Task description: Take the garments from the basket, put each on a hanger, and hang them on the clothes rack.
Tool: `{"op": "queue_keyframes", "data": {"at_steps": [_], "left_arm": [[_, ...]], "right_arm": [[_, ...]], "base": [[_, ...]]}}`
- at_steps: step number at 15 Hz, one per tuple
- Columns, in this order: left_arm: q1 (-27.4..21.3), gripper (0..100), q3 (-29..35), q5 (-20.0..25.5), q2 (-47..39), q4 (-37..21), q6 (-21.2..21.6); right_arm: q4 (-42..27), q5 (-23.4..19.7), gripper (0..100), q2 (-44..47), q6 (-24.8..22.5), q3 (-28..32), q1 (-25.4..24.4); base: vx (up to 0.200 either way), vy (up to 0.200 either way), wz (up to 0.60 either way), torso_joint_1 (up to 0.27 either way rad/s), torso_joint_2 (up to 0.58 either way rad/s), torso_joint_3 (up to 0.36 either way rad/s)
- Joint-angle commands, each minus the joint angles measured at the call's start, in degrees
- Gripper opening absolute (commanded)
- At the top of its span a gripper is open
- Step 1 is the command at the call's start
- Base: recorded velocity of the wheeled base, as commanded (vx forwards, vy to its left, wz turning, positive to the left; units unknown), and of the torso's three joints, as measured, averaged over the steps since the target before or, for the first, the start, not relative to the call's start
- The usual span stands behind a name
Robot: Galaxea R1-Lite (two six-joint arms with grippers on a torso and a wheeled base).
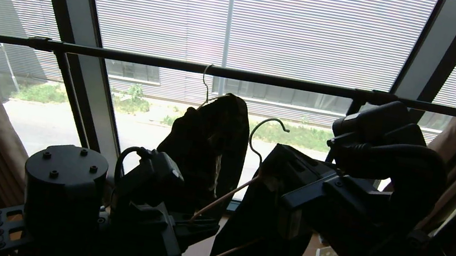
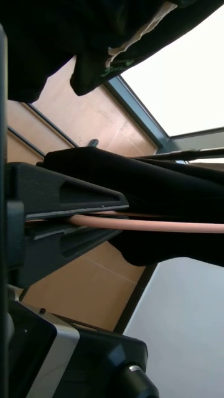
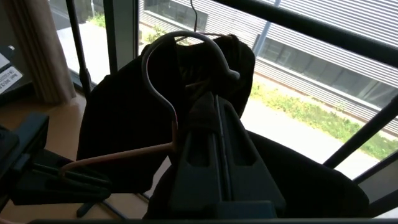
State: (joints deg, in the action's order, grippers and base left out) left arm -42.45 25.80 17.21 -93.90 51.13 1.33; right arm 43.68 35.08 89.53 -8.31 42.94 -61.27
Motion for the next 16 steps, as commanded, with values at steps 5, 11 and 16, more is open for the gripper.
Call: {"op": "queue_keyframes", "data": {"at_steps": [5, 11, 16], "left_arm": [[0.44, 0, -0.31, 0.01, 0.56, 0.03, 0.08], [0.35, 0, -0.48, 0.01, 1.79, 0.11, 0.17], [0.0, 0, -0.83, 0.01, 3.03, 0.03, 0.17]], "right_arm": [[-0.09, 1.74, 0, -1.02, -0.04, -1.1, 0.98], [0.18, 2.44, 100, -2.25, -0.21, -2.77, 4.32], [0.0, 3.68, 100, -2.43, -0.56, -2.15, 6.87]], "base": [[0.0, 0.0, 0.0, 0.0, 0.0, 0.0], [0.0, 0.0, 0.0, 0.0, 0.0, 0.0], [0.0, 0.0, 0.0, 0.0, 0.0, 0.0]]}}
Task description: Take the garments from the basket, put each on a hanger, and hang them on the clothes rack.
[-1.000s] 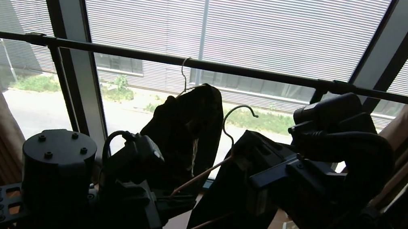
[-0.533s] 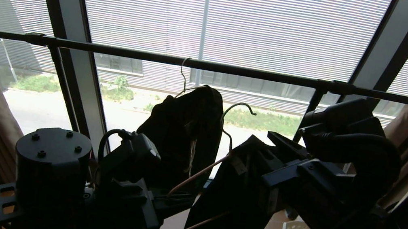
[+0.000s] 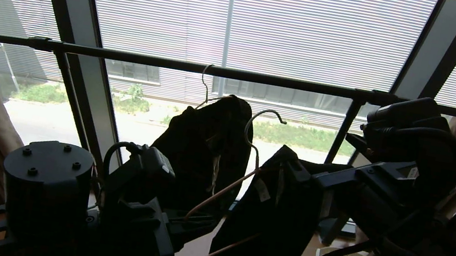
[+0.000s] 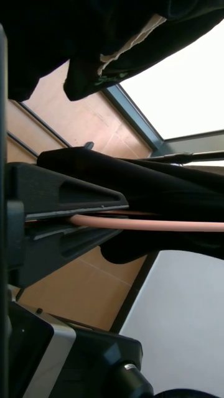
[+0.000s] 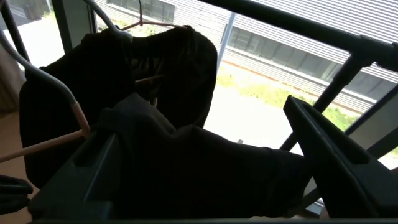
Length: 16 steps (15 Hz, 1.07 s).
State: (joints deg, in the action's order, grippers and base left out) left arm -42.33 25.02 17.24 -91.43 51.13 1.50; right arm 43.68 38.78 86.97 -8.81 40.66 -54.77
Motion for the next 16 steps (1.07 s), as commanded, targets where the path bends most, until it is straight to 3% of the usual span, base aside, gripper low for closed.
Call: {"op": "queue_keyframes", "data": {"at_steps": [1, 16], "left_arm": [[-0.13, 0, -0.23, -0.01, 0.64, 0.03, -0.01], [3.92, 0, 0.65, -0.01, -0.06, 1.61, -0.18]], "right_arm": [[0.0, 0.25, 100, 0.57, -0.06, 0.39, 0.37], [0.53, 0.25, 100, 1.1, -2.44, 0.13, 0.37]], "base": [[0.0, 0.0, 0.0, 0.0, 0.0, 0.0], [0.0, 0.0, 0.0, 0.0, 0.0, 0.0]]}}
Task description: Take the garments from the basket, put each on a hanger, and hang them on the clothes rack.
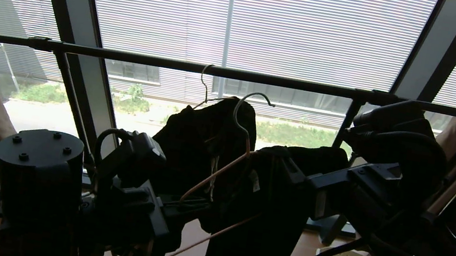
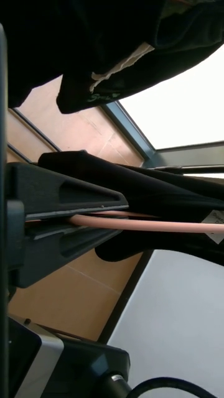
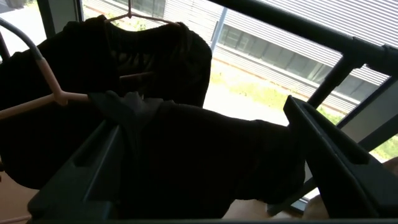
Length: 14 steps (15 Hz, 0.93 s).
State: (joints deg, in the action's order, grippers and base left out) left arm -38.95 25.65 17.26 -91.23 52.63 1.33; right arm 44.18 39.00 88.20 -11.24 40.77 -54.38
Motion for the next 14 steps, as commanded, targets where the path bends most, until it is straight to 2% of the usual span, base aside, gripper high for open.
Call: {"op": "queue_keyframes", "data": {"at_steps": [1, 8, 12, 14], "left_arm": [[0.8, 0, 0.02, 0.05, -0.35, 0.2, -0.01], [1.95, 0, 0.89, 0.14, -3.07, 3.97, -0.1], [2.83, 0, 0.45, 1.02, -2.98, 4.06, -0.01], [4.23, 0, -0.16, 2.87, -2.72, 4.06, 0.08]], "right_arm": [[0.03, 0.03, 100, -0.13, -0.01, -0.07, -0.02], [0.12, -0.68, 100, -1.36, 0.08, -2.62, -0.02], [-0.5, -4.46, 100, -3.3, 0.08, -4.82, 0.07], [-0.85, -6.92, 100, -3.74, -1.59, -4.38, 3.05]], "base": [[0.0, 0.0, 0.0, 0.0, 0.0, 0.0], [0.0, 0.0, 0.0, 0.0, 0.0, 0.0], [0.0, 0.0, 0.0, 0.0, 0.0, 0.0], [0.0, 0.0, 0.0, 0.0, 0.0, 0.0]]}}
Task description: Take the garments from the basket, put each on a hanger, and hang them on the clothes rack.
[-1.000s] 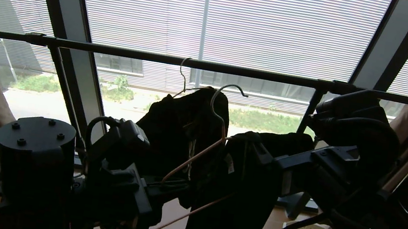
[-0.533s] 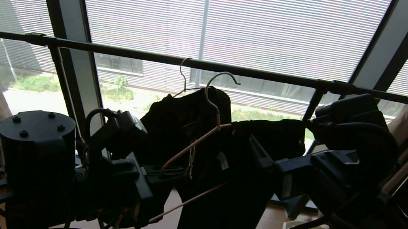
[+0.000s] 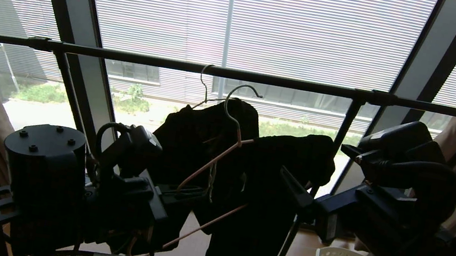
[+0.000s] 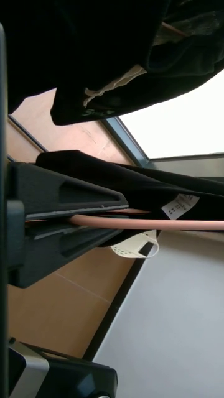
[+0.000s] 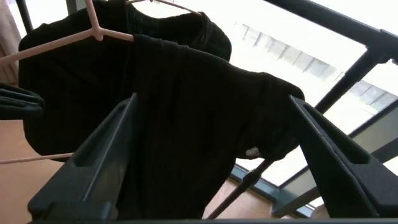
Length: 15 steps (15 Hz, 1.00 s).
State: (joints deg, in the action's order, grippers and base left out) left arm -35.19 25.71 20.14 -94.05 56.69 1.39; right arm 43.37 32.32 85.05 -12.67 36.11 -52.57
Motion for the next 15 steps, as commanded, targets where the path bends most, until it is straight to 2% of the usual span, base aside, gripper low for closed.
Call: {"op": "queue_keyframes", "data": {"at_steps": [1, 2, 3, 4, 5, 6, 7, 9, 11, 12, 13, 15], "left_arm": [[1.71, 0, -0.49, 1.92, 0.1, 0.27, 0.1], [3.11, 0, -0.75, 3.94, 0.27, 0.35, 0.19], [4.26, 0, -0.92, 5.35, 0.62, 0.35, 0.19], [4.43, 0, -0.92, 5.7, 0.71, 0.35, 0.19], [5.58, 0, -1.72, 8.16, 0.71, 0.35, 0.28], [5.58, 0, -1.89, 8.34, 0.71, 0.35, 0.28], [5.31, 0, -2.59, 8.43, 0.71, 0.35, 0.46], [4.26, 0, -3.21, 9.22, 0.62, 0.35, 1.25], [3.29, 0, -4.09, 11.59, 0.62, 0.35, 3.62], [2.94, 0, -4.53, 12.12, 0.71, 0.35, 4.24], [1.8, 0, -5.23, 12.38, 0.97, 0.35, 4.94], [0.39, 0, -5.58, 12.38, 1.15, 0.35, 5.11]], "right_arm": [[-0.13, -1.99, 100, -0.68, -3.86, 0.89, 3.79], [-2.07, -5.16, 100, -0.77, -6.67, 1.68, 7.83], [-6.9, -9.2, 100, -1.38, -7.29, 3.71, 10.64], [-7.87, -9.91, 100, -1.56, -7.29, 3.97, 10.99], [-24.83, -21.51, 100, -4.81, -7.29, 10.56, 16.27], [-30.37, -25.9, 100, -5.78, -7.29, 13.2, 17.85], [-42.32, -34.95, 100, -6.92, -9.13, 18.74, 20.75], [-56.65, -46.12, 100, -5.78, -20.21, 26.29, 26.9], [-68.6, -52.8, 100, -1.12, -34.18, 32.45, 31.21], [-71.85, -54.91, 100, 0.29, -37.08, 34.38, 32.09], [-76.86, -59.04, 100, 2.84, -38.49, 37.72, 32.26], [-79.67, -62.99, 100, 5.91, -39.37, 40.8, 31.82]], "base": [[0.0, 0.0, 0.0, 0.0, 0.0, 0.0], [0.0, 0.0, 0.0, 0.0, 0.0, 0.0], [0.0, 0.0, 0.0, 0.0, 0.0, 0.0], [0.0, 0.0, 0.0, 0.0, 0.0, 0.0], [0.0, 0.0, 0.0, 0.0, 0.0, 0.0], [0.0, 0.0, 0.0, 0.0, 0.0, 0.0], [0.0, 0.0, 0.0, 0.0, 0.0, 0.0], [0.0, 0.0, 0.0, 0.0, 0.0, 0.0], [0.0, 0.0, 0.0, 0.0, 0.0, 0.0], [0.0, 0.0, 0.0, 0.0, 0.0, 0.0], [0.0, 0.0, 0.0, 0.0, 0.0, 0.0], [0.0, 0.0, 0.0, 0.0, 0.0, 0.0]]}}
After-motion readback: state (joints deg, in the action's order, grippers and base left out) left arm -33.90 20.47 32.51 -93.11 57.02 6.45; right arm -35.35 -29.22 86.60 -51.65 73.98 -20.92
